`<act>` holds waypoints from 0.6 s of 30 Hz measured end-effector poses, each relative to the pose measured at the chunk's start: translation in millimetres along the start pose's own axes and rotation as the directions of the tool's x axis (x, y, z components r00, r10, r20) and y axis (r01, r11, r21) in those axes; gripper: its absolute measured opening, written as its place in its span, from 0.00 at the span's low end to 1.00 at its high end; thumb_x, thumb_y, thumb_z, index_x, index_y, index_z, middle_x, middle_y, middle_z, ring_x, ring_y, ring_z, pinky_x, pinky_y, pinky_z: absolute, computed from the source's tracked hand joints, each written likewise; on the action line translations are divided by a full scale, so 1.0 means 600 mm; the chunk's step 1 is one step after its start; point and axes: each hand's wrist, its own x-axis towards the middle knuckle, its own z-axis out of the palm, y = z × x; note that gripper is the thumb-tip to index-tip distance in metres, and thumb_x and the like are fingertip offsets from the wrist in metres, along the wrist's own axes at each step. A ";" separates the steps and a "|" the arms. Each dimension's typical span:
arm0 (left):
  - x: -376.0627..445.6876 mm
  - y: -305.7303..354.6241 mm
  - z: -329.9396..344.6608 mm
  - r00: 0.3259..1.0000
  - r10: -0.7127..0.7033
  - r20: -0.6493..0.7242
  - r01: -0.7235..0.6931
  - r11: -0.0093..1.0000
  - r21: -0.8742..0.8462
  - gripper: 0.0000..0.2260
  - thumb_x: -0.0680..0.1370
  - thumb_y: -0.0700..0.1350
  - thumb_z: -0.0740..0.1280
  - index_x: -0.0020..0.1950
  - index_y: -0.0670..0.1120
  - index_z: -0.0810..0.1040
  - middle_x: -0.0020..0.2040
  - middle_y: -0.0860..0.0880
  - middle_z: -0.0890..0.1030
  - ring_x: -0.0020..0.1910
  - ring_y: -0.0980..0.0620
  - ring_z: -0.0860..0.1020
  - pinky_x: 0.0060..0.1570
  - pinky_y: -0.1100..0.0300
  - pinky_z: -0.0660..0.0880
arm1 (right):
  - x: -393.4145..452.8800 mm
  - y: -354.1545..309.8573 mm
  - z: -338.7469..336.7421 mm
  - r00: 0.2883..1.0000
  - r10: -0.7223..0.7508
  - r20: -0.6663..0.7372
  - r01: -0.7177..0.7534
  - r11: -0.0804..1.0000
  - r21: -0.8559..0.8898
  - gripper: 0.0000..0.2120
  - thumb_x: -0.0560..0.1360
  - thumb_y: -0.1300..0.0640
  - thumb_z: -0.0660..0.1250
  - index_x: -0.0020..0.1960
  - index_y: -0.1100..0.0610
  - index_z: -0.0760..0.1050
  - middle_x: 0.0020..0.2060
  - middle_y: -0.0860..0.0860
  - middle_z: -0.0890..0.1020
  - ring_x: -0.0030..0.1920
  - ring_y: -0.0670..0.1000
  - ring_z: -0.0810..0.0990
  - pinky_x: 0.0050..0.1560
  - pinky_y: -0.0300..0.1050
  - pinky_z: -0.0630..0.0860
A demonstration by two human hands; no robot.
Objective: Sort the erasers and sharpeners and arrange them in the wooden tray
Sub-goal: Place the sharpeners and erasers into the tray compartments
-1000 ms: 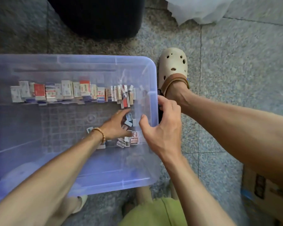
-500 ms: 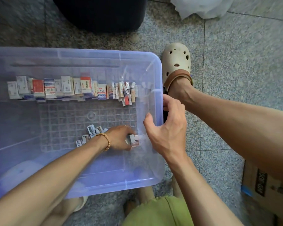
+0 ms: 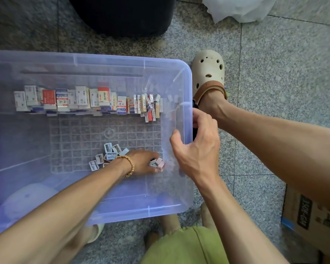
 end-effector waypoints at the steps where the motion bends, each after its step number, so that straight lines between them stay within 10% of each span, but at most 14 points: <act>1: -0.001 -0.001 -0.001 1.000 0.008 -0.004 -0.008 1.000 -0.013 0.11 0.78 0.57 0.66 0.53 0.52 0.75 0.50 0.52 0.80 0.47 0.48 0.77 0.49 0.53 0.75 | 0.000 0.000 0.000 1.000 0.000 0.001 0.000 1.000 0.000 0.21 0.69 0.56 0.70 0.60 0.58 0.75 0.48 0.50 0.78 0.49 0.51 0.73 0.51 0.43 0.70; 10: -0.083 0.005 -0.046 0.989 -0.017 -0.144 -0.062 0.849 -0.525 0.07 0.76 0.47 0.72 0.51 0.51 0.77 0.49 0.51 0.81 0.33 0.60 0.77 0.36 0.64 0.76 | 0.000 0.000 -0.007 0.999 -0.011 0.048 0.011 1.000 -0.003 0.21 0.71 0.53 0.71 0.62 0.58 0.74 0.49 0.51 0.78 0.50 0.50 0.73 0.51 0.40 0.69; 18: -0.213 0.059 -0.122 0.931 -0.200 -0.305 -0.272 0.177 -0.946 0.10 0.70 0.39 0.71 0.50 0.43 0.76 0.42 0.44 0.82 0.39 0.49 0.82 0.39 0.55 0.77 | 0.010 -0.046 -0.047 0.996 -0.086 -0.008 0.087 0.995 0.059 0.21 0.73 0.55 0.68 0.64 0.60 0.74 0.52 0.56 0.78 0.54 0.56 0.76 0.55 0.54 0.75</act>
